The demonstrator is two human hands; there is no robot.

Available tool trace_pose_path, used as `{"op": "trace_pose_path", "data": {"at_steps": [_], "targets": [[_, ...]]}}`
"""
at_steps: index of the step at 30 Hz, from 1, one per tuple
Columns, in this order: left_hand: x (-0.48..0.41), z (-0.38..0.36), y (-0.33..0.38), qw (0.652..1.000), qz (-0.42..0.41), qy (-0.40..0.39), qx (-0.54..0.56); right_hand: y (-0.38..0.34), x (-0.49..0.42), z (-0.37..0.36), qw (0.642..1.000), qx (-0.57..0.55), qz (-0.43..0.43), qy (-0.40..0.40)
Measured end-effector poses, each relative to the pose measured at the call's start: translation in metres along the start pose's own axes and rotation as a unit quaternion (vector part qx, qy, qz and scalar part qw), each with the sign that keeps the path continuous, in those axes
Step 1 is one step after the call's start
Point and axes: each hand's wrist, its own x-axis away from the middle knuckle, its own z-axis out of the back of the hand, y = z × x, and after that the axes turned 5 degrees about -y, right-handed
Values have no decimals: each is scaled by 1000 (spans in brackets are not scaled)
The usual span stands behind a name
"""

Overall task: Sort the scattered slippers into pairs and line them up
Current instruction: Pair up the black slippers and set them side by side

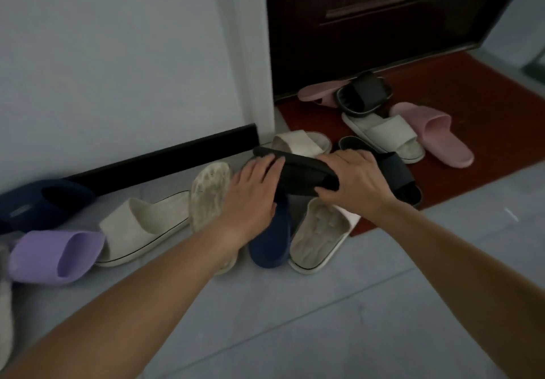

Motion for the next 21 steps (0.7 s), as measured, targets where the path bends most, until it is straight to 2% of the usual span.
{"op": "trace_pose_path", "data": {"at_steps": [3,6,8,12,14,17,19,21], "targets": [[-27,6,16,997,-42,2,-71,15,15,26,994,-110,-24,-4],[-47,12,32,996,-88,-30,-6,28,35,41,984,-170,-36,-40],[-55,14,38,994,-92,-29,57,38,46,42,973,-207,-76,-63],[-60,5,42,981,14,-43,187,71,59,33,929,-274,-249,-10],[-59,-5,46,966,79,-60,240,81,59,23,904,-303,-300,-2],[-59,-22,53,915,185,-74,350,91,53,0,856,-348,-381,22],[-55,-33,57,850,260,-93,448,100,47,-13,811,-367,-455,11],[-51,-45,60,781,318,-108,528,108,42,-22,781,-362,-507,-50]]}}
